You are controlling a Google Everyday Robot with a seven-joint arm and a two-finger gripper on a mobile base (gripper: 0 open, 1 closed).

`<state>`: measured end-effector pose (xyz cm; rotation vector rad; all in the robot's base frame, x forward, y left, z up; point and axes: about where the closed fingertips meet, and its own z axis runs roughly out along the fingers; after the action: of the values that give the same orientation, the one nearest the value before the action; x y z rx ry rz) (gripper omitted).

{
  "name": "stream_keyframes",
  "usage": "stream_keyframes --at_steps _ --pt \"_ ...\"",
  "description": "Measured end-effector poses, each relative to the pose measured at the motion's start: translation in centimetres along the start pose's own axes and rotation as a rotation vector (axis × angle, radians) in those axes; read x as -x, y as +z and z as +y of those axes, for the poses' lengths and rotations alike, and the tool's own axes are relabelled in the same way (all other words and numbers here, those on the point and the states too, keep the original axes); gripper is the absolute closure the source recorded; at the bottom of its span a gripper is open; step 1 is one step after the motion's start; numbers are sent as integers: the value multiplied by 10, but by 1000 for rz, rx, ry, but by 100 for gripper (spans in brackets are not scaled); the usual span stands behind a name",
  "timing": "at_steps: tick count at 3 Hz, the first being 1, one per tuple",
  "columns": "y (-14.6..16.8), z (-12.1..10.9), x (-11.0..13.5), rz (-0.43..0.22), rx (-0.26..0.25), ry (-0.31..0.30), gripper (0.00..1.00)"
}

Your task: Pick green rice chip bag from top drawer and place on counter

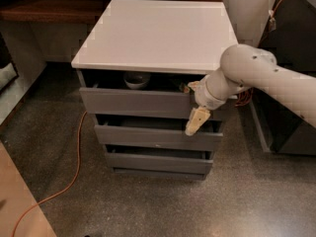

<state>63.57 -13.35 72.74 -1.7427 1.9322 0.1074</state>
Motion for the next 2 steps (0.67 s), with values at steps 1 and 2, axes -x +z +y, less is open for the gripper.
stream_keyframes --at_steps 1,2 --pt "32 -20 0 10 1 -5 0" --pt "51 -33 1 22 3 -8 0"
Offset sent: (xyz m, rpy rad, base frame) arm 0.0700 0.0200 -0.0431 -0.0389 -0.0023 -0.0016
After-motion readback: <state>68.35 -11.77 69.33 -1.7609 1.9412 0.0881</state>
